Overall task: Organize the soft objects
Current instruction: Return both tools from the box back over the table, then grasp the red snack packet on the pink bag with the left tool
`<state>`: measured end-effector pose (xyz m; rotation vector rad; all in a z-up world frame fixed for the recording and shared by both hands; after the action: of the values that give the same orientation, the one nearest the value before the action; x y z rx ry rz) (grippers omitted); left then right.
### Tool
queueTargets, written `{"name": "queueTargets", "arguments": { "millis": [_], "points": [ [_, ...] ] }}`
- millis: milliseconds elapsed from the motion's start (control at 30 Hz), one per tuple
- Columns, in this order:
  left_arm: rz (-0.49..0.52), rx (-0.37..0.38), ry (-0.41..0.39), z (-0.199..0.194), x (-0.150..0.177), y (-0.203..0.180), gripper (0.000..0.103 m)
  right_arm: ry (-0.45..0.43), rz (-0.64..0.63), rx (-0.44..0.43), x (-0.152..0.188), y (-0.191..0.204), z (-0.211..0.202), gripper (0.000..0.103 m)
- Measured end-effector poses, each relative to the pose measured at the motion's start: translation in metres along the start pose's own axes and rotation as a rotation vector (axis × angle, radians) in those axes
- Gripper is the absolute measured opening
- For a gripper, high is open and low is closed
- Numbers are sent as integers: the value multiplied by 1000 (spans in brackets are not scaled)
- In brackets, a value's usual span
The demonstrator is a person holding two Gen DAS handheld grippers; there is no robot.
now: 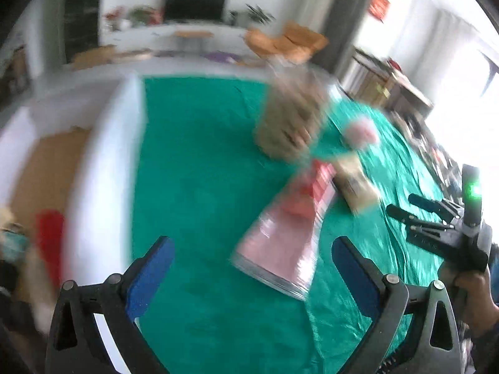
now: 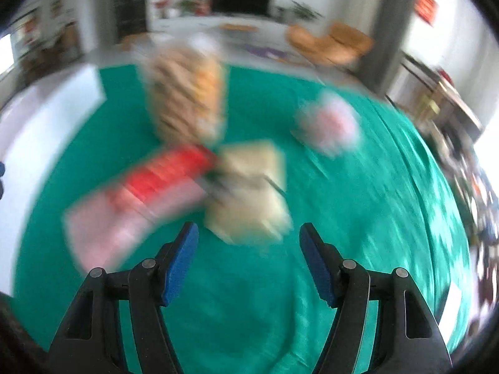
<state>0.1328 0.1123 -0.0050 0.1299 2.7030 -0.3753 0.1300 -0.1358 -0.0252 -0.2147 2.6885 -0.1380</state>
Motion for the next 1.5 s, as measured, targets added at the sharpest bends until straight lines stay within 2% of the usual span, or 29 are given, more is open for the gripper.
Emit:
{"name": "queueTargets", "arguments": {
  "millis": [67,133,233,300,433,567,800,933,1000,1067,1133,1167,1267,1367,1500],
  "points": [
    [38,5,32,24,4,-16,100,40,58,23,29,-26,19,71],
    [69,-31,60,45,9,-27,100,53,106,19,49,-44,29,71],
    [88,-58,82,61,13,-31,100,43,172,-1,68,-57,41,71],
    [96,-82,95,67,9,-32,100,0,214,-29,77,-61,37,74],
    [111,-121,91,70,5,-31,100,-23,188,-21,75,-58,38,77],
    [131,-140,88,77,-4,-37,100,-26,178,-53,80,-61,39,87],
    [204,-153,53,96,-48,-73,98,-26,179,-48,81,-59,38,88],
    [199,-174,77,111,-73,-80,76,-26,179,-48,81,-59,38,88],
    [200,-176,99,121,-84,-81,73,-25,179,-48,81,-59,38,88],
    [208,-185,116,130,-88,-82,56,-25,179,-47,80,-59,38,88],
    [208,-166,142,139,-93,-82,45,-25,179,-47,81,-59,38,88],
    [203,-166,150,143,-95,-82,44,-25,179,-47,81,-59,38,88],
    [193,-174,130,139,-94,-82,25,-26,179,-48,80,-59,39,88],
    [166,-132,109,124,-85,-78,20,-26,178,-48,81,-59,38,88],
    [124,-104,63,91,-69,-62,19,-26,179,-48,80,-59,38,88]
  ]
}}
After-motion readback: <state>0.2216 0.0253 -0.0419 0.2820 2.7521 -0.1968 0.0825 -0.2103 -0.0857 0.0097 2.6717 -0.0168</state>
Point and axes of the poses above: each gripper's, at about its wrist camera, not at the fingertips, and z roughly the way its jaws point, y to its left, x to its underside, the point moved 1 cm from there along z, roughly the way its jaws point, and after that the axes turned 12 degrees about y, right-handed, at the moved point
